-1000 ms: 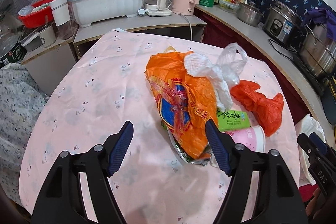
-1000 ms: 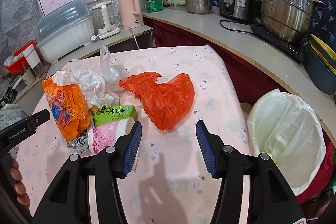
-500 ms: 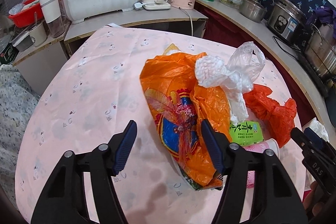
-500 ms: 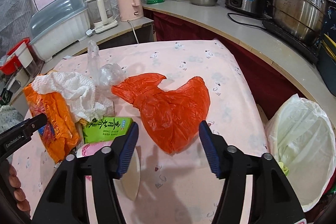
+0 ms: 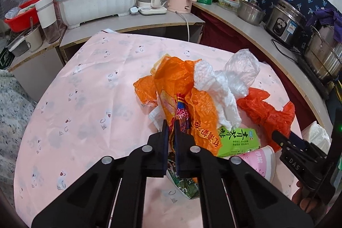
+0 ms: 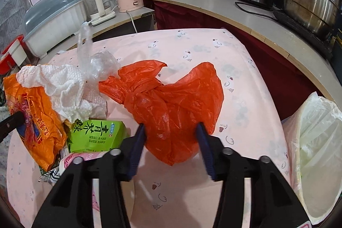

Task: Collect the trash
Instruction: 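Grasp the orange plastic bag with the left gripper while the right grasps the red bag, then carry both plastic bags over the bin and release them inside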

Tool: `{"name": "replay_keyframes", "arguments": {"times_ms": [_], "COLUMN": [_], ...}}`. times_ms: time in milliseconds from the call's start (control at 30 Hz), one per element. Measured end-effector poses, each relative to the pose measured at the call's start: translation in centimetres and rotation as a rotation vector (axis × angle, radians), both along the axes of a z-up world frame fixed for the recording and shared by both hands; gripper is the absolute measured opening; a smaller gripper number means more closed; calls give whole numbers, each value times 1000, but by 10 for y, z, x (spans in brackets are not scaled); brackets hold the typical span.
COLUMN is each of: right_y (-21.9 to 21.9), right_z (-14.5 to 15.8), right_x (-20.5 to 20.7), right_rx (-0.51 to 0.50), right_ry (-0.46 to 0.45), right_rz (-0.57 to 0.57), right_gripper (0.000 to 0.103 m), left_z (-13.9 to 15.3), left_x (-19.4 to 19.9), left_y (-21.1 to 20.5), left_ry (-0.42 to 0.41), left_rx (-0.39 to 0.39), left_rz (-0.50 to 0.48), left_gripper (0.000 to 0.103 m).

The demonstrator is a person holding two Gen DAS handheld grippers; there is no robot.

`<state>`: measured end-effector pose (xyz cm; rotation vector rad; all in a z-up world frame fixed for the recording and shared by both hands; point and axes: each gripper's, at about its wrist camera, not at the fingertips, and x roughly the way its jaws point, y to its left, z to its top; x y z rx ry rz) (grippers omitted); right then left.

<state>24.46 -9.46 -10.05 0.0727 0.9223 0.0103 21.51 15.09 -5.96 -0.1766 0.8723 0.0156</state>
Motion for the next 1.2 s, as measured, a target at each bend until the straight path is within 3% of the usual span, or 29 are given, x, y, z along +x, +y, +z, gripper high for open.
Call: {"name": "replay_keyframes", "arguments": {"times_ms": [100,267,700,1200], "right_y": [0,-5,-39,-111], "right_z": [6,21,82,108], "right_x": [-4,-16,-73,-144], "right_rx": [3,29,45,47], "right_ry": [-15,-53,-203,-265], "right_rz": [8,1,-65,-200], "right_gripper": [24,18,17,17], "left_z": [9,25,72,96], "left_x": [-5,-15,-55,-96], "left_y": [-1,-6,-30,-126], "left_ry": [-19,-55,-153,-205], "left_rx": [0,7,0,29], "left_rz": [2,1,-43,-222], "left_gripper": [4,4,4,4]}}
